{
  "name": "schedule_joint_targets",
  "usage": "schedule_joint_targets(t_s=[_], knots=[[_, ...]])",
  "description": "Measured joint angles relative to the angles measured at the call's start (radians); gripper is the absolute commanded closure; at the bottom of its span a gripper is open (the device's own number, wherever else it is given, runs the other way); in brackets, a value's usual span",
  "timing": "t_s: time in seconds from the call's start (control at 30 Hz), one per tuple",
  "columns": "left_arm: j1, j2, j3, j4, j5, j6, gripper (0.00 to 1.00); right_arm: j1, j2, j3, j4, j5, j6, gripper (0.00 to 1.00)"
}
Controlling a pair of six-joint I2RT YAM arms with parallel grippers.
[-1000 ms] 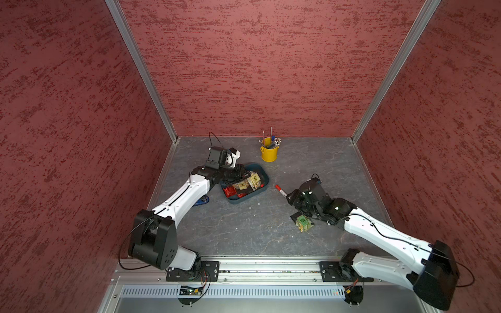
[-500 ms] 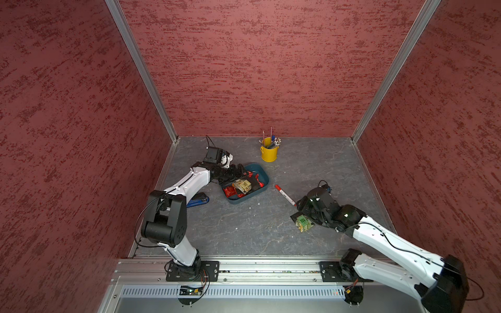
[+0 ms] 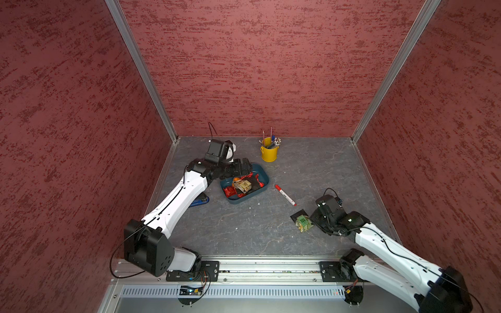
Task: Put the tea bags into the storage box
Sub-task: Pick up the tea bag from the center of the board.
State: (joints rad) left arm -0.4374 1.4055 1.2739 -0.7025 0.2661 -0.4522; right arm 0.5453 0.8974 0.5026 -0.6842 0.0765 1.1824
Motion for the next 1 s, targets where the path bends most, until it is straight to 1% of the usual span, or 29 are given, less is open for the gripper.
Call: schedule_joint_targets(t_s=[0.03, 0.07, 0.1, 0.23, 0.4, 0.57, 0.7, 1.0], knots=[[-0.027, 0.001, -0.013, 0.008, -0.002, -0.018, 0.00, -0.005, 0.000, -0.006, 0.006, -0.009, -0.005, 0.90], [-0.061, 0.002, -0.037, 0.021, 0.002, -0.046, 0.00, -0.011, 0.000, -0.011, 0.011, -0.016, -0.012, 0.98], [-0.088, 0.005, -0.064, 0.031, 0.008, -0.073, 0.00, -0.016, 0.000, -0.013, 0.014, -0.024, -0.019, 1.00], [-0.171, 0.063, -0.132, 0.062, 0.016, -0.156, 0.00, -0.029, 0.021, -0.013, 0.027, -0.048, -0.030, 1.00], [-0.264, 0.159, -0.135, 0.114, 0.023, -0.213, 0.00, -0.039, 0.092, -0.014, 0.043, -0.085, -0.039, 1.00], [-0.334, 0.242, -0.122, 0.163, 0.035, -0.245, 0.01, -0.050, 0.129, -0.019, 0.070, -0.103, -0.039, 1.00], [-0.367, 0.302, -0.097, 0.198, 0.049, -0.269, 0.02, -0.066, 0.157, -0.019, 0.083, -0.112, -0.039, 1.00], [-0.399, 0.383, -0.066, 0.260, 0.074, -0.313, 0.05, -0.093, 0.217, -0.021, 0.101, -0.134, -0.039, 1.00]])
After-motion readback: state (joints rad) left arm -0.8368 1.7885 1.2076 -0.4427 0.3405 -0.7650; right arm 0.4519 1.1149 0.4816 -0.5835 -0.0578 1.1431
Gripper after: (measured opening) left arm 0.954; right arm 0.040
